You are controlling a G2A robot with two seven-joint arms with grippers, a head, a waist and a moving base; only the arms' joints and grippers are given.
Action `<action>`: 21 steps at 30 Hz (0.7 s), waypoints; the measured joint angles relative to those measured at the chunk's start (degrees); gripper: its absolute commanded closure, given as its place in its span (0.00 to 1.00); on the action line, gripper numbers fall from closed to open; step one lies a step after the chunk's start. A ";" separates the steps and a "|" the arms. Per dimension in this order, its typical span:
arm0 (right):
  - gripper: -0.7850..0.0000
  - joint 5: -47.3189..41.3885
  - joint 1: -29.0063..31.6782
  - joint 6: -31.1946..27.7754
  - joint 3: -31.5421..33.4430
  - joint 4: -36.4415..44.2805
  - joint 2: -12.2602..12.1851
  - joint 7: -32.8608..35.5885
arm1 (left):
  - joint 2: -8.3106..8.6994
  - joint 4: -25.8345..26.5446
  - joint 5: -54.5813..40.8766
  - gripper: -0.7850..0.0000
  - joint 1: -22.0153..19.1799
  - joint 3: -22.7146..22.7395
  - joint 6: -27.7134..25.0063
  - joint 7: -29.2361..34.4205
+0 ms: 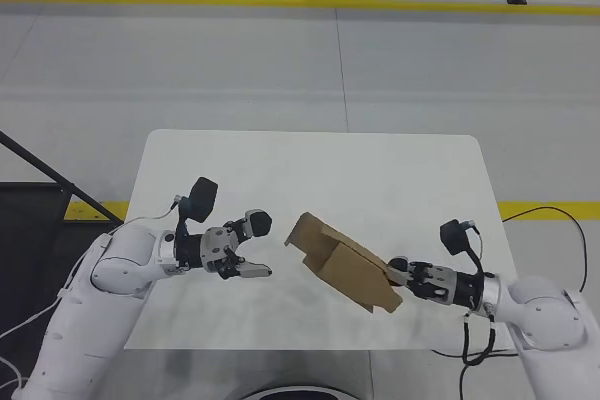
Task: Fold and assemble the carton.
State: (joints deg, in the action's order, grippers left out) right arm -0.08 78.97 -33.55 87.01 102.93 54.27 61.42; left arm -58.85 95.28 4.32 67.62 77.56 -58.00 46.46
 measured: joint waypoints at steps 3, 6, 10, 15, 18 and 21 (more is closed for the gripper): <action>1.00 -0.63 -1.00 1.15 -0.09 0.24 -0.38 3.45 | 1.22 -0.45 -3.33 0.00 -0.93 -1.73 0.25 0.08; 1.00 -1.98 -2.17 1.87 -0.75 0.19 -0.72 7.10 | 2.72 -0.49 -7.55 0.00 -2.57 -4.69 2.08 1.95; 1.00 -4.57 -4.39 2.58 -1.84 -0.77 -1.09 11.39 | 5.24 -0.37 -12.73 0.00 -5.41 -8.89 4.94 4.81; 1.00 -5.93 -6.18 3.21 -3.07 -1.64 -1.36 12.54 | 7.82 -0.29 -17.04 0.00 -8.12 -13.34 7.41 7.26; 1.00 -5.93 -6.19 3.21 -3.08 -1.67 -1.36 12.52 | 7.98 -0.45 -17.17 0.00 -8.25 -13.45 7.46 7.29; 1.00 -5.92 -6.17 3.20 -3.07 -1.66 -1.36 12.51 | 7.95 -0.44 -17.12 0.00 -8.22 -13.41 7.43 7.26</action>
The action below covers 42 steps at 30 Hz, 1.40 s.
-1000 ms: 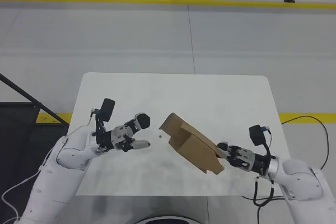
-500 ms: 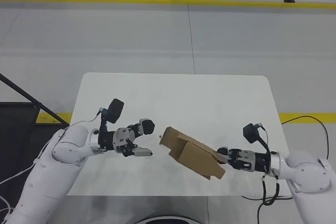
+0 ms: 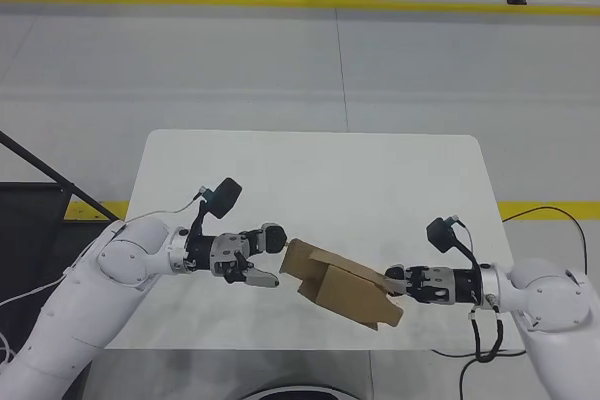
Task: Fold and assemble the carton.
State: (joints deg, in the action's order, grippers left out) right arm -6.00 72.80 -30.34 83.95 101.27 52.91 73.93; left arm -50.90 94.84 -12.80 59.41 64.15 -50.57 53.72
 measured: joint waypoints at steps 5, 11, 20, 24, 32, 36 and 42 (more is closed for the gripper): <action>1.00 0.15 0.15 0.22 -0.16 0.10 0.02 -0.41 | -0.09 1.25 -1.33 0.00 0.54 -1.20 0.18 0.00; 1.00 -0.09 -0.19 0.34 -1.39 -0.27 -0.12 -1.56 | 0.55 1.92 -2.20 0.00 -0.34 -2.89 1.54 1.55; 1.00 -0.73 -1.36 0.46 -2.63 -0.97 -0.47 -1.17 | 1.91 1.36 -4.59 0.00 -2.96 -7.31 3.21 3.21; 1.00 -1.01 -1.56 0.38 -2.93 -1.10 -0.63 -1.24 | 2.38 0.58 -5.53 0.00 -4.21 -9.45 3.53 3.52; 1.00 -1.45 -1.97 -0.04 -3.83 -1.49 -0.93 -1.19 | 3.05 -1.20 -6.49 0.00 -6.56 -13.19 2.61 2.60; 1.00 -1.43 -2.30 0.03 -4.37 -1.62 -1.04 -1.35 | 3.27 -1.77 -6.89 0.00 -7.80 -15.17 2.63 2.63; 1.00 -1.16 -2.44 0.15 -4.89 -1.26 -1.25 -1.82 | 3.45 -2.73 -7.35 0.00 -9.81 -18.09 2.57 2.57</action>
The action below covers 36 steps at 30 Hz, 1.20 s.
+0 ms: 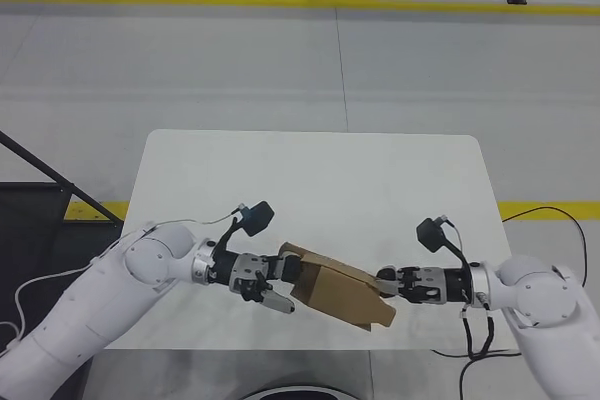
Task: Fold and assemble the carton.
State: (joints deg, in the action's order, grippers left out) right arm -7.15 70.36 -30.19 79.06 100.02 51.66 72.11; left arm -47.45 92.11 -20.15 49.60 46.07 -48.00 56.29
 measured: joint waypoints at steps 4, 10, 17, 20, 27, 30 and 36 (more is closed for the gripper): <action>1.00 0.07 -0.08 0.12 -0.37 0.22 -0.15 -0.15 | 0.10 -0.61 -0.29 0.00 -1.06 -1.73 -0.57 -0.57; 1.00 0.29 -0.55 0.32 -1.20 0.18 -0.29 -0.44 | 0.02 -1.52 -0.77 0.00 -2.89 -4.36 -1.29 -1.29; 1.00 0.54 -1.23 0.51 -2.17 0.20 -0.42 -0.76 | -0.30 -2.57 -2.12 0.00 -4.79 -7.75 -3.30 -3.28; 1.00 0.67 -1.50 0.58 -2.55 0.19 -0.48 -0.92 | -0.42 -3.29 -2.44 0.00 -5.74 -9.33 -3.93 -3.92; 1.00 1.05 -2.22 0.96 -3.48 -0.04 -0.59 -1.32 | -0.75 -4.75 -3.39 0.00 -8.05 -12.74 -5.16 -5.16; 1.00 1.11 -2.39 0.99 -3.81 -0.03 -0.65 -1.45 | -0.87 -5.30 -3.79 0.04 -8.90 -14.08 -5.88 -5.87; 1.00 1.35 -2.68 1.19 -4.23 0.03 -0.80 -1.72 | -1.17 -6.39 -4.35 0.13 -10.51 -16.56 -6.90 -6.89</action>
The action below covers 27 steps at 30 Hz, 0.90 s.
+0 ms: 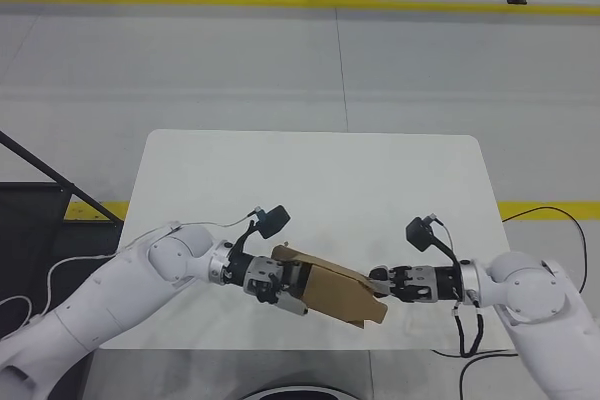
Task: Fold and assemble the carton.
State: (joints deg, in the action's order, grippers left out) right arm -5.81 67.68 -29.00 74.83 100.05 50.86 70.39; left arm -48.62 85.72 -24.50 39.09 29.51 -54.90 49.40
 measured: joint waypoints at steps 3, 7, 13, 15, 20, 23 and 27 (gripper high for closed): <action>1.00 0.08 -0.08 0.06 -0.18 0.06 -0.08 -0.08 | -0.22 -0.52 -0.44 0.20 -0.74 -1.06 -0.51 -0.50; 1.00 0.20 -0.17 0.25 -0.36 0.09 -0.20 -0.20 | -0.59 -1.37 -0.77 0.22 -1.76 -2.57 -0.97 -0.98; 1.00 0.48 -0.39 0.60 -0.66 0.23 -0.35 -0.43 | -1.22 -2.69 -1.58 0.26 -3.41 -4.48 -1.15 -1.16; 1.00 0.62 -0.47 0.81 -0.77 0.28 -0.39 -0.57 | -1.41 -3.12 -1.81 0.28 -3.85 -4.92 -1.06 -1.07; 1.00 0.68 -0.68 1.09 -1.03 0.17 -0.49 -0.92 | -1.94 -4.15 -1.80 0.40 -4.69 -5.79 -1.00 -1.01; 1.00 0.78 -0.78 1.14 -1.18 0.16 -0.56 -1.00 | -2.22 -4.50 -1.95 0.41 -4.98 -6.18 -1.10 -1.12; 1.00 0.66 -0.99 1.19 -1.42 0.01 -0.63 -0.99 | -2.54 -4.77 -2.00 0.54 -5.38 -6.67 -1.15 -1.17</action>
State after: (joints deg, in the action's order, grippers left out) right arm -5.15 66.69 -27.80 73.41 100.06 50.23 69.40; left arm -51.16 80.95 -26.50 33.71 22.84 -56.05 48.23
